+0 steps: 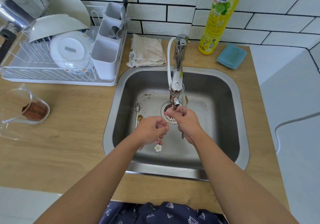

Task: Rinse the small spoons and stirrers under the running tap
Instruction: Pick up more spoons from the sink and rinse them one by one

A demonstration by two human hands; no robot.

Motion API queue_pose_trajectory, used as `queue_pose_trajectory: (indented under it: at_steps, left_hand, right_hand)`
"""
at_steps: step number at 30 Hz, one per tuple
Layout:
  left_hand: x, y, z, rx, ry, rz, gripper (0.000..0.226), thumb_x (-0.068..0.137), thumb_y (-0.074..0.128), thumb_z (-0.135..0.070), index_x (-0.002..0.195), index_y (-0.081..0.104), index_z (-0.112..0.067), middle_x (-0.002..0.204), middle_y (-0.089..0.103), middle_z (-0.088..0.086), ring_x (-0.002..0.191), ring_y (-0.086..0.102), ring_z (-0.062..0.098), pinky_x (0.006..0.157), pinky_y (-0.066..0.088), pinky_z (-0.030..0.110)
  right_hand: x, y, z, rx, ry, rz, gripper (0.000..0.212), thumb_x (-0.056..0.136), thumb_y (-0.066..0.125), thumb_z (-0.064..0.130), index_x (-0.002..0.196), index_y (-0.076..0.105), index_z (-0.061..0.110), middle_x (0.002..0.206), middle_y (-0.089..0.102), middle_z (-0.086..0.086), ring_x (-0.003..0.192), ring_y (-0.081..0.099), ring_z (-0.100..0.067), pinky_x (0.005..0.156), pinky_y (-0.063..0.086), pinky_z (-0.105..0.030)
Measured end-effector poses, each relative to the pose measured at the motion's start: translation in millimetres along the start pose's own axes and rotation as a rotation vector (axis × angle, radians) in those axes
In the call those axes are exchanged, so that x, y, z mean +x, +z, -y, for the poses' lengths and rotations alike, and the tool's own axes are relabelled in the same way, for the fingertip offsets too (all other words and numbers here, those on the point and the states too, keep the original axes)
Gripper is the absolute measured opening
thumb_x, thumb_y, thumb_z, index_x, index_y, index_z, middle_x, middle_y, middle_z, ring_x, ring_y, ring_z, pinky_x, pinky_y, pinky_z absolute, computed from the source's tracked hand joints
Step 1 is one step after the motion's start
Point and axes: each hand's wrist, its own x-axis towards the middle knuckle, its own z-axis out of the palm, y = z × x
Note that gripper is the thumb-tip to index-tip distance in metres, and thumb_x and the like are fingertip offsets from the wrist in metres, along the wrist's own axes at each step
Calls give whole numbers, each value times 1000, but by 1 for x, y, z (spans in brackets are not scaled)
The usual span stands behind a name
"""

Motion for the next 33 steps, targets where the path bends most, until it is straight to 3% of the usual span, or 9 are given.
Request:
queue_pose_trajectory:
  at_steps: [4,8,10,14,16,20,24,28,33]
  left_hand:
    - [-1,0,-4,-23,-24,-4,6,91,68,-18,93,69,-12,73,65,4,58,61,11,60,63,39]
    - [-3,-2,-7,-18,-32,21,5,91,68,-18,93,68,-12,76,66,7,62,62,14,62,63,40]
    - [-5,-1,-8,-23,-38,28,6,92,68,-17,95,68,-13,77,66,7,64,61,15,64,63,43]
    - [-8,-7,-11,-157,-99,82,11,94,65,-12,102,68,-5,79,64,8,67,58,15,71,62,47]
    - [-11,-12,-13,-254,-140,155,15,95,64,-11,107,68,-3,81,65,6,67,60,11,70,62,41]
    - [-14,-17,-16,-310,-165,211,19,98,58,-9,112,67,0,80,64,5,66,63,9,67,61,32]
    - [-14,-15,-15,-292,-172,179,18,99,57,-8,112,67,0,83,62,9,69,61,12,68,61,34]
    - [-14,-13,-12,-275,-161,148,17,100,56,-9,110,68,-1,85,60,10,71,59,12,73,62,38]
    - [-14,-14,-13,-268,-151,148,18,101,53,-10,110,67,-2,86,56,11,69,55,10,72,62,37]
  right_hand:
    - [0,-1,0,-28,4,7,8,101,63,21,98,71,19,99,81,5,41,51,4,38,33,-10]
    - [-3,0,3,-33,-6,-1,18,89,79,19,103,71,11,66,71,17,43,52,4,40,34,-10]
    - [-3,0,4,-29,-3,-4,7,96,71,20,97,72,14,83,80,10,41,50,3,40,34,-10]
    - [-4,-5,5,74,84,122,21,102,62,14,122,64,12,119,77,0,42,26,-4,40,25,-19]
    - [-6,-9,6,121,95,162,28,98,68,15,125,63,10,114,78,0,42,27,-4,39,25,-18]
    - [-5,-8,3,113,103,84,10,94,74,20,97,68,13,62,68,13,39,28,-2,38,23,-18]
    - [-3,-5,2,146,107,110,15,100,66,23,106,73,11,97,80,0,41,25,-5,39,23,-19]
    - [-3,-2,5,1,81,62,25,87,80,21,110,73,14,71,69,12,44,31,-5,40,25,-20]
    - [-2,-2,7,75,83,94,19,102,60,22,114,69,10,106,81,-3,40,25,-5,39,24,-19]
